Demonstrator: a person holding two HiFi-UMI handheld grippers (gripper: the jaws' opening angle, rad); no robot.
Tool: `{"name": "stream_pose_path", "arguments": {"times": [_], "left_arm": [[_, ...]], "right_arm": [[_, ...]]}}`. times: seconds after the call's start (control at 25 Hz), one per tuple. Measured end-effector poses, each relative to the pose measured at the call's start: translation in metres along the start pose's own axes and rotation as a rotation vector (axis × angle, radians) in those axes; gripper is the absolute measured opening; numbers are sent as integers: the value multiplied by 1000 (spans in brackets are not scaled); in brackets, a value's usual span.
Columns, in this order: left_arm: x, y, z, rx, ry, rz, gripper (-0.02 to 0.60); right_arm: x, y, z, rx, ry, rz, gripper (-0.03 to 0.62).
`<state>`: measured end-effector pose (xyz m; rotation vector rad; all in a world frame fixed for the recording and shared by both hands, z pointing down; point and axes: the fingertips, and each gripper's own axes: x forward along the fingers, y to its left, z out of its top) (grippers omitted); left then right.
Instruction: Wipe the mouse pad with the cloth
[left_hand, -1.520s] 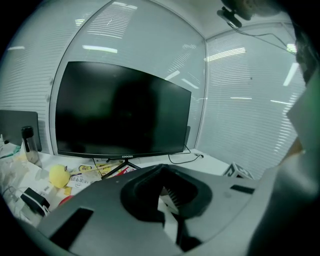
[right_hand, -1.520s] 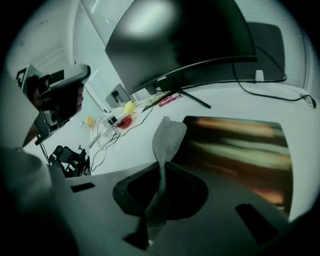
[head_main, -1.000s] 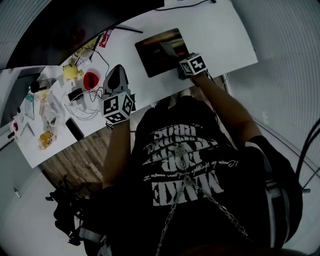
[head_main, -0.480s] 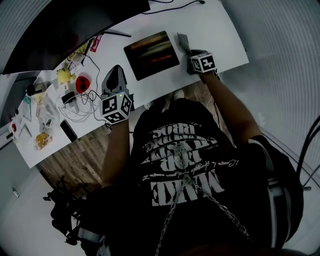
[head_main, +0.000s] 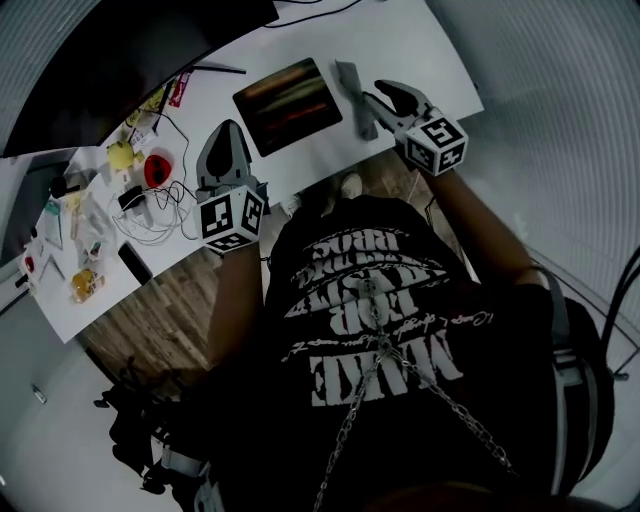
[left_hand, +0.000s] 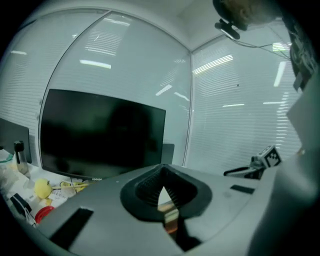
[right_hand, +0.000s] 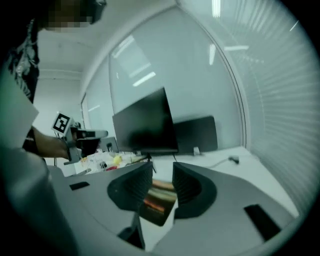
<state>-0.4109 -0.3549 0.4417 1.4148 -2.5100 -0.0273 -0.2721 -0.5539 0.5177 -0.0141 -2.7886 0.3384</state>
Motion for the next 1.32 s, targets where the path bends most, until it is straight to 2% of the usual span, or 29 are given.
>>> {"name": "stream_pose_path", "arguments": {"times": [0.12,0.16,0.24,0.4,1.16,1.32], "left_arm": [[-6,-17,31,27,-82,-23,6],[-7,-23,39,28,-101,-32,5],[-8,-35,51,23,-128,-57,6],[7,-49,69,25,-170,-99,6],[-9,-36,66,19,-160,-75,6],[-9,-37,63,25,-154,-72,6]], "right_arm": [[-38,35,78,-152,-222,6,23],[-48,45,94,-184,-263,8,10],[-60,58,113,-209,-294,9,2],[-53,58,133,-254,-306,-6,0],[-35,72,127,-181,-271,20,0],[-33,73,121,-211,-267,45,0]]}}
